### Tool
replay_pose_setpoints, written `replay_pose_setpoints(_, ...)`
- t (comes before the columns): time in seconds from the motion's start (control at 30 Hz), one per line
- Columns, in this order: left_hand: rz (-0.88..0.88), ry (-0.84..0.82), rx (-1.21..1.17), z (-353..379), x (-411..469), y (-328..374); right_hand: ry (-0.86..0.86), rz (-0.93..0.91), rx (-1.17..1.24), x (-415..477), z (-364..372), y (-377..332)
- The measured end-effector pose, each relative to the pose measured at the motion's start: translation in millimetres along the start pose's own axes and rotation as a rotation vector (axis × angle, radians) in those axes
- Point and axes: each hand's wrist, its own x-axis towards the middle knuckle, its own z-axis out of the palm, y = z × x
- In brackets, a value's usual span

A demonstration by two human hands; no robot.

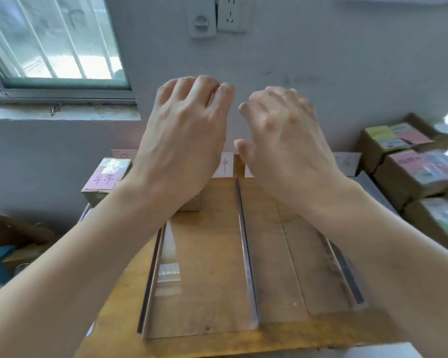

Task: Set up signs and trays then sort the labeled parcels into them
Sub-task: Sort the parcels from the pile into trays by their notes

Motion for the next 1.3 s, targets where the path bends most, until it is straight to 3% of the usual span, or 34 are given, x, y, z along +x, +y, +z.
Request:
replay_pose_setpoints(0.17,0.051,0.044,-0.089,5.2,27.5,134.7,0.04,0.067,-0.041,-69.6,-42.9,107.2)
replay_pose_setpoints(0.37,0.12,0.045,-0.229,23.5,57.6,269.6,-0.036,0.203,-0.129,-139.8,-92.6,218.0)
replay_pose_setpoints(0.57,0.226,0.076,-0.341,40.2,81.0,339.6,-0.084,0.362,-0.227,-185.1,-122.1,287.3)
replay_pose_setpoints(0.93,0.28,-0.162,-0.497,95.0,82.3,439.5,-0.198,0.54,-0.284,-254.5,-133.5,380.3)
replay_pose_setpoints(1.1,0.185,-0.273,-0.49,115.9,70.6,491.6,-0.273,0.507,-0.174,-290.2,-117.8,429.8)
replay_pose_setpoints(1.3,-0.103,-0.46,-0.562,142.6,46.7,585.3,-0.462,0.417,-0.05,-352.5,-99.2,503.4)
